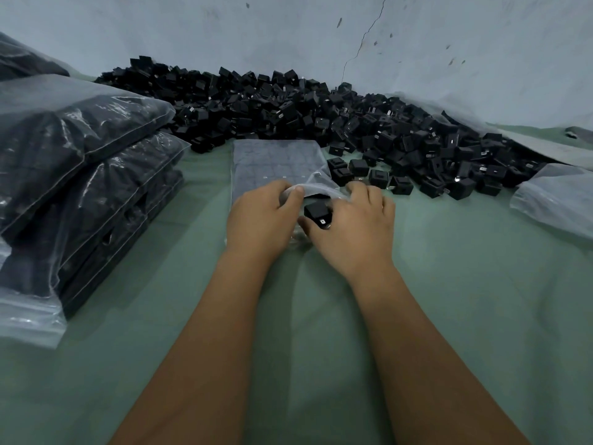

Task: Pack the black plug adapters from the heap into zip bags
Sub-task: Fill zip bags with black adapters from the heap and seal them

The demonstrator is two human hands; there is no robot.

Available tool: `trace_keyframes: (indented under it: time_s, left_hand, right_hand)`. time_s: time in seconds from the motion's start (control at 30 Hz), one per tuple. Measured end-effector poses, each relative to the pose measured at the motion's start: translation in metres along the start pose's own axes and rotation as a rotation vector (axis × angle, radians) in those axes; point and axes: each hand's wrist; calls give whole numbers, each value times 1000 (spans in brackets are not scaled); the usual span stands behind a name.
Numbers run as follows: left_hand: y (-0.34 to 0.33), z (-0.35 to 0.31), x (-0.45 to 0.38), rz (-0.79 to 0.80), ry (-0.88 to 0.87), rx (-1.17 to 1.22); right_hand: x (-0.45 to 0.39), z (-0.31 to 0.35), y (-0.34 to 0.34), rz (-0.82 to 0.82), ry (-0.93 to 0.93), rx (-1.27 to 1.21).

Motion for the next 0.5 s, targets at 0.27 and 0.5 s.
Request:
trace_keyframes:
  time_s: [0.27,0.5]
  left_hand:
    - [0,-1,0,-11,4,35]
    - [1,-2,1,-14,-1,30]
  right_hand:
    - [-1,1,0,-20,-17,11]
    - [-3,5,-4,-38,-27,1]
Point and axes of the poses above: each hand's wrist, its own x-axis away from the middle knuckle, its own y-axis out of the back of the hand, z = x × y, and after that the axes turned 2 degrees about y, right-handed
